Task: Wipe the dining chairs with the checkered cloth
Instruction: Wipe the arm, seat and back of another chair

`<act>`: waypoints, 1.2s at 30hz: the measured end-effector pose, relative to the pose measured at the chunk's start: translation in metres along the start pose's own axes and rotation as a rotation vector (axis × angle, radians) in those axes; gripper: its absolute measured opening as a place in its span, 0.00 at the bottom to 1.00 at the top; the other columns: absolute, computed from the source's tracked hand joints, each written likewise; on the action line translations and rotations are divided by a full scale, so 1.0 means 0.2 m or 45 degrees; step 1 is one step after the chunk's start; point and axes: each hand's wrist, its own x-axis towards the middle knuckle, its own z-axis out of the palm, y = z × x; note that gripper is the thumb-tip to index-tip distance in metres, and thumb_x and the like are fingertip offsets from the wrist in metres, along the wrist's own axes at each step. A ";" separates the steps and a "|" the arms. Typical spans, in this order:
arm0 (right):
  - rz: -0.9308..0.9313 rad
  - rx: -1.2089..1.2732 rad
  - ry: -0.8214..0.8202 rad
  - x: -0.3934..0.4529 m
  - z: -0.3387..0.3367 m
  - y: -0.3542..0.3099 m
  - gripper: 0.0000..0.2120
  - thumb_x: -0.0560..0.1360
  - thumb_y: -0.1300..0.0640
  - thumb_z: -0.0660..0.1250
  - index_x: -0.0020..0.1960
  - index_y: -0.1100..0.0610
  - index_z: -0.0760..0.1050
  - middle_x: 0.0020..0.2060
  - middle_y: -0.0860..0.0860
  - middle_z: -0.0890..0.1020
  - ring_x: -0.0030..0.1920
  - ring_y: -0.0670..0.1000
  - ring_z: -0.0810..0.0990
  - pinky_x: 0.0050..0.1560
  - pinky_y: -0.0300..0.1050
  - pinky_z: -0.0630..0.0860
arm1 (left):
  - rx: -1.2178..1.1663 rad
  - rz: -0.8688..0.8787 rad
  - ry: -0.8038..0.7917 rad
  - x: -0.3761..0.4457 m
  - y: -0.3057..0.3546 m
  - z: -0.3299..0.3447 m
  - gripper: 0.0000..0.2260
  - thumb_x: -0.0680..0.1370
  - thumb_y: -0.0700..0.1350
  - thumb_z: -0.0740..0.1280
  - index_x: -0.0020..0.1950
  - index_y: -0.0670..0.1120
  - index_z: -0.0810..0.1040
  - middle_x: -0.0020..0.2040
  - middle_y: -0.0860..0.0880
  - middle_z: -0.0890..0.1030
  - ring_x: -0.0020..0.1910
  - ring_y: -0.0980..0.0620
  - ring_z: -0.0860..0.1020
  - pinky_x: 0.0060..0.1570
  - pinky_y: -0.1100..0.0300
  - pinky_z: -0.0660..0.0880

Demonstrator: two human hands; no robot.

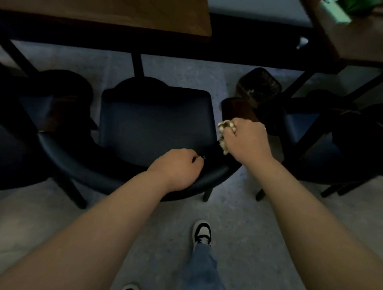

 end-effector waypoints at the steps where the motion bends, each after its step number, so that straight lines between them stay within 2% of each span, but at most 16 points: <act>1: -0.004 -0.037 0.005 -0.04 0.02 -0.06 0.12 0.77 0.53 0.59 0.36 0.56 0.68 0.34 0.55 0.76 0.40 0.58 0.76 0.42 0.48 0.68 | 0.115 0.017 0.022 -0.07 -0.05 -0.03 0.19 0.81 0.58 0.52 0.57 0.50 0.78 0.49 0.50 0.79 0.46 0.50 0.76 0.44 0.55 0.72; 5: -0.037 -0.143 0.024 -0.21 0.15 -0.28 0.13 0.77 0.51 0.57 0.36 0.55 0.67 0.31 0.53 0.73 0.35 0.56 0.72 0.40 0.47 0.64 | 0.429 0.081 0.129 -0.24 -0.22 -0.14 0.19 0.81 0.58 0.49 0.50 0.52 0.77 0.43 0.51 0.77 0.41 0.50 0.73 0.38 0.55 0.68; 7: -0.015 -0.168 0.041 -0.25 0.18 -0.34 0.13 0.77 0.51 0.57 0.36 0.55 0.67 0.30 0.52 0.70 0.34 0.55 0.69 0.39 0.47 0.63 | 0.442 0.116 0.145 -0.25 -0.24 -0.16 0.18 0.81 0.57 0.50 0.45 0.51 0.76 0.41 0.51 0.76 0.41 0.49 0.73 0.38 0.55 0.67; 11: 0.023 -0.226 0.032 -0.23 0.20 -0.34 0.14 0.76 0.49 0.57 0.34 0.53 0.67 0.27 0.47 0.66 0.32 0.53 0.69 0.34 0.45 0.60 | 0.508 0.119 0.260 -0.23 -0.21 -0.13 0.16 0.80 0.55 0.51 0.44 0.50 0.75 0.38 0.51 0.73 0.38 0.48 0.72 0.36 0.55 0.66; 13: 0.004 -0.228 0.062 -0.22 0.21 -0.33 0.14 0.75 0.48 0.57 0.32 0.52 0.66 0.26 0.47 0.67 0.28 0.50 0.66 0.29 0.43 0.56 | 0.525 0.140 0.334 -0.23 -0.23 -0.11 0.17 0.79 0.55 0.51 0.40 0.50 0.74 0.35 0.51 0.73 0.34 0.50 0.72 0.32 0.57 0.64; 16: -0.037 -0.214 0.127 -0.23 0.22 -0.31 0.15 0.75 0.48 0.57 0.31 0.51 0.66 0.26 0.46 0.68 0.26 0.46 0.64 0.27 0.41 0.53 | 0.565 0.198 0.409 -0.24 -0.24 -0.10 0.19 0.80 0.55 0.50 0.35 0.49 0.71 0.32 0.51 0.72 0.31 0.52 0.70 0.29 0.57 0.61; 21: -0.053 -0.133 0.197 -0.24 0.22 -0.31 0.14 0.74 0.48 0.58 0.31 0.52 0.67 0.26 0.48 0.71 0.27 0.47 0.67 0.27 0.42 0.55 | 0.594 0.275 0.517 -0.25 -0.23 -0.08 0.21 0.80 0.54 0.50 0.32 0.48 0.70 0.29 0.50 0.73 0.29 0.51 0.71 0.28 0.58 0.60; 24: -0.079 -0.105 0.243 -0.25 0.23 -0.29 0.14 0.74 0.49 0.58 0.31 0.52 0.68 0.27 0.49 0.72 0.28 0.49 0.69 0.27 0.42 0.57 | 0.634 0.393 0.682 -0.29 -0.25 -0.05 0.21 0.79 0.56 0.50 0.30 0.48 0.69 0.26 0.52 0.71 0.26 0.53 0.70 0.27 0.58 0.59; 30: -0.112 -0.057 0.402 -0.24 0.25 -0.30 0.16 0.71 0.43 0.58 0.34 0.53 0.73 0.30 0.50 0.75 0.30 0.51 0.72 0.28 0.41 0.59 | 0.677 0.537 1.041 -0.33 -0.27 0.01 0.25 0.76 0.59 0.47 0.28 0.48 0.71 0.22 0.52 0.70 0.21 0.54 0.70 0.24 0.59 0.66; 32: -0.146 -0.023 0.417 -0.24 0.24 -0.29 0.16 0.70 0.43 0.59 0.33 0.53 0.73 0.30 0.49 0.75 0.30 0.51 0.73 0.29 0.41 0.59 | 0.721 0.559 1.224 -0.35 -0.30 0.05 0.26 0.77 0.59 0.47 0.27 0.49 0.72 0.20 0.53 0.68 0.20 0.56 0.68 0.22 0.63 0.61; 36: -0.143 0.053 0.479 -0.25 0.22 -0.30 0.14 0.69 0.44 0.62 0.35 0.54 0.72 0.31 0.50 0.75 0.32 0.51 0.74 0.29 0.41 0.62 | 0.814 0.561 1.555 -0.34 -0.34 0.13 0.26 0.77 0.58 0.47 0.24 0.48 0.68 0.19 0.54 0.62 0.19 0.56 0.61 0.25 0.64 0.52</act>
